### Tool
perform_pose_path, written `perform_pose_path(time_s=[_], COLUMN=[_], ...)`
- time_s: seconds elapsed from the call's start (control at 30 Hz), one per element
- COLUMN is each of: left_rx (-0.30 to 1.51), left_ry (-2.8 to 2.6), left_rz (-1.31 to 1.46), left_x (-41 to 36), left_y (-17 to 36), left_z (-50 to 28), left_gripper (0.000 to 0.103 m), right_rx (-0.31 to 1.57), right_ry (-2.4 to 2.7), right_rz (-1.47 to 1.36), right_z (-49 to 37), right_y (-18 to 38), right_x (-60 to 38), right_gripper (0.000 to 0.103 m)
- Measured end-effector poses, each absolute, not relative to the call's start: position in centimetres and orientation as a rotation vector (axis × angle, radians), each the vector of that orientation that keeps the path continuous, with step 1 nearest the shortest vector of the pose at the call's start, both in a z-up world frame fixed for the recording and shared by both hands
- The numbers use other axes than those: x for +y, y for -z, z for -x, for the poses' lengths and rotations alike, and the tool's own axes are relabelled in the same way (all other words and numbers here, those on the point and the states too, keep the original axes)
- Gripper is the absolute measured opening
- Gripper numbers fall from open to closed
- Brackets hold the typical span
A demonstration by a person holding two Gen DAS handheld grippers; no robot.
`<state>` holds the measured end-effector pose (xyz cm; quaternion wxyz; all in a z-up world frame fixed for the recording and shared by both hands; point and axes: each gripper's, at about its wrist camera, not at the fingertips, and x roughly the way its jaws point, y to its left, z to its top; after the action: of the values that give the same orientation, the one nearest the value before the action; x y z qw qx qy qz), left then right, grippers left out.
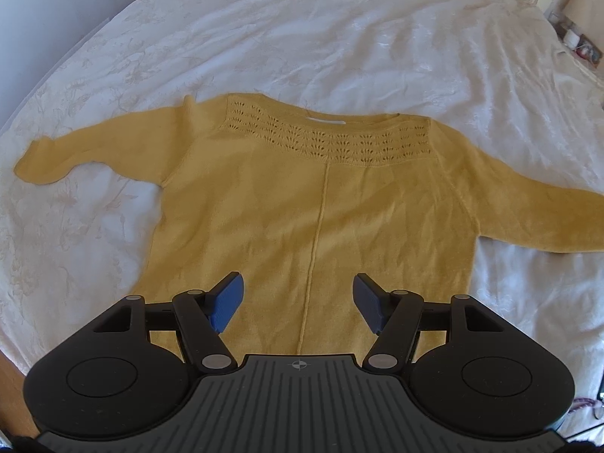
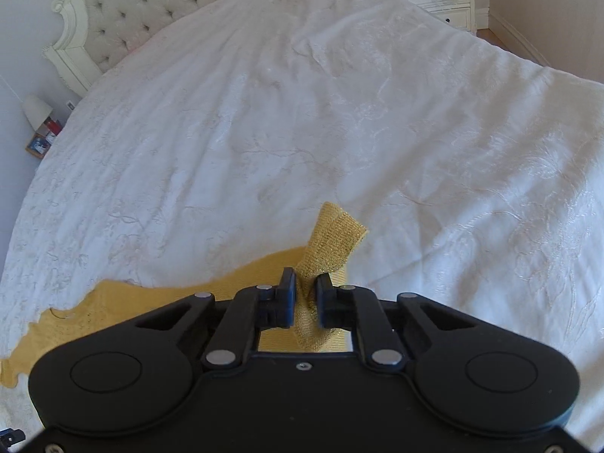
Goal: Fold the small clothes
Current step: 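Reach the right tool to the sweater's sleeve cuff and close on it, then carry the cuff with the right tool across the sweater body and release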
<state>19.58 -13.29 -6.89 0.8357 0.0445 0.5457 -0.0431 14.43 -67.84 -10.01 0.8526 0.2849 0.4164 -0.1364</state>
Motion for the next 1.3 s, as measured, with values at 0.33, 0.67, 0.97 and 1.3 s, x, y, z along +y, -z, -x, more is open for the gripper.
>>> perform_pose_path(time_s=[0.33,0.67,0.97,1.3], left_rx=[1.152,1.157,1.184,1.207], left_ry=[0.120,0.066,0.041,0.039], left_rz=[-0.095,-0.114,-0.115,-0.104], left_x=[-6.3,2.6,7.2,8.2], left_y=[8.4,9.5,10.8,12.0], left_z=[-21.7,-24.9,-26.8,-28.0], left_gripper=[0.063,0.063,0.063,0.063], right_rx=[0.759,0.795,0.959,1.000], right_ry=[0.052,-0.245,-0.340,-0.405], right_rz=[-0.638,-0.670,-0.500,-0.470], right_z=[-21.9,-31.8,-35.6,-34.9], right_y=[3.9,5.6,11.8,16.0], right_x=[-53.3,-34.8,-20.6,-15.5], right_gripper=[0.018,0.018,0.018,0.028])
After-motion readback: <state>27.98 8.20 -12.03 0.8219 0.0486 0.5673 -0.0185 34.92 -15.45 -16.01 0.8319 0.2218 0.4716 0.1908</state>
